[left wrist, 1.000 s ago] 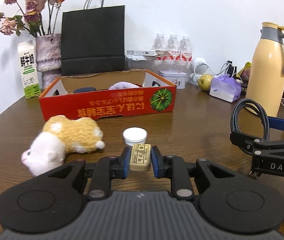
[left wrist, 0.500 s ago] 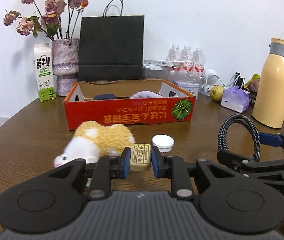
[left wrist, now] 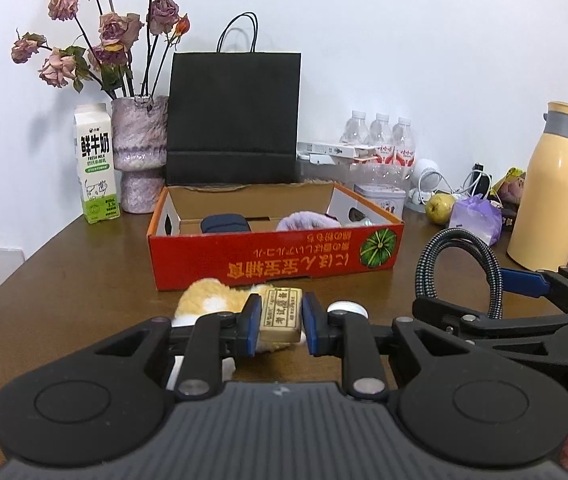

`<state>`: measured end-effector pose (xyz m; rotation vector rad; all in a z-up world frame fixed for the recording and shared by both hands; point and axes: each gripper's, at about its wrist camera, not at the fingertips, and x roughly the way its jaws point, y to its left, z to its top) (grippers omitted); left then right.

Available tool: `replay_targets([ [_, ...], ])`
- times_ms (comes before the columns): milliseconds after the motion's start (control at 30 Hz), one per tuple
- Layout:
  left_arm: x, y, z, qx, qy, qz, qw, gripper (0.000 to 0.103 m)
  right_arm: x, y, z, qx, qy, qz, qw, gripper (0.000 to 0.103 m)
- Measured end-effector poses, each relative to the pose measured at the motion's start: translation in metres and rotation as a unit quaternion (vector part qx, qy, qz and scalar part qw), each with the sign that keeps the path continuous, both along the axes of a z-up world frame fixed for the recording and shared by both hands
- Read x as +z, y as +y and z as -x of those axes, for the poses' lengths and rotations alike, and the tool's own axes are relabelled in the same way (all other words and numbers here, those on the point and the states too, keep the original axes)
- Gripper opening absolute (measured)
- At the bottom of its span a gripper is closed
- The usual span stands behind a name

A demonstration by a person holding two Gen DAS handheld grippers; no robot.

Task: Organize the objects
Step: 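Carry the cable and tan tag with both grippers over the box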

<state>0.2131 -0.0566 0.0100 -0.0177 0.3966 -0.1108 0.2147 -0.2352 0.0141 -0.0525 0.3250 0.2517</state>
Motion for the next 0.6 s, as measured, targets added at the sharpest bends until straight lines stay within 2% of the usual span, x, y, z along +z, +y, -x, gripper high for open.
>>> replay_targets([
  [600,0.033,0.013,-0.056,0.011,-0.026,0.02,0.9994,0.022,0.035,0.032,-0.054,0.013,-0.019,-0.002,1.0,0.086],
])
